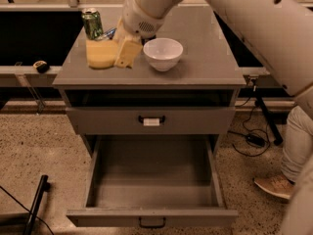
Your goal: Place sponge into middle drawer
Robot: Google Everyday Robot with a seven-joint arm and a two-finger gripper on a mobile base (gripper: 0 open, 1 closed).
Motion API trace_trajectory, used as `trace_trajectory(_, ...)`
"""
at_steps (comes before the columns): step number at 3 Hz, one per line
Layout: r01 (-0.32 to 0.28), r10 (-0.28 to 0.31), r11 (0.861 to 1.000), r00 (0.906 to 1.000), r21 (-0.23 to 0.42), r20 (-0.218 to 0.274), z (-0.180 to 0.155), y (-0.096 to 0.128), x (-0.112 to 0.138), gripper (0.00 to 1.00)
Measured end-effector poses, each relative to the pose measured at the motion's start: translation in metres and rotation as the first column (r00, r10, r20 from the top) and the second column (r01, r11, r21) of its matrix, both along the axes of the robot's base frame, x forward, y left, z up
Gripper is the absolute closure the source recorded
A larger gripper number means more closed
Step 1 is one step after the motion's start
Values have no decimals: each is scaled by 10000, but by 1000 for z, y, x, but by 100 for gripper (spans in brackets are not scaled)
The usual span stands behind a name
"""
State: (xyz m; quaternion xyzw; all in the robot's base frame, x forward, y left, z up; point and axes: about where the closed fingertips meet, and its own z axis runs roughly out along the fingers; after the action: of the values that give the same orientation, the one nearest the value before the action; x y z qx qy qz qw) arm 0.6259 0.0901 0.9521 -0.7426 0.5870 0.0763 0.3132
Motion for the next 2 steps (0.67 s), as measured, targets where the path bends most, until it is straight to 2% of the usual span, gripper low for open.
trace_trajectory(1, -324, 305, 9986, 9985, -413, -463, -34, 6, -15, 100)
trace_trajectory(2, -500, 497, 9987, 9986, -133, -161, -68, -3, -26, 100)
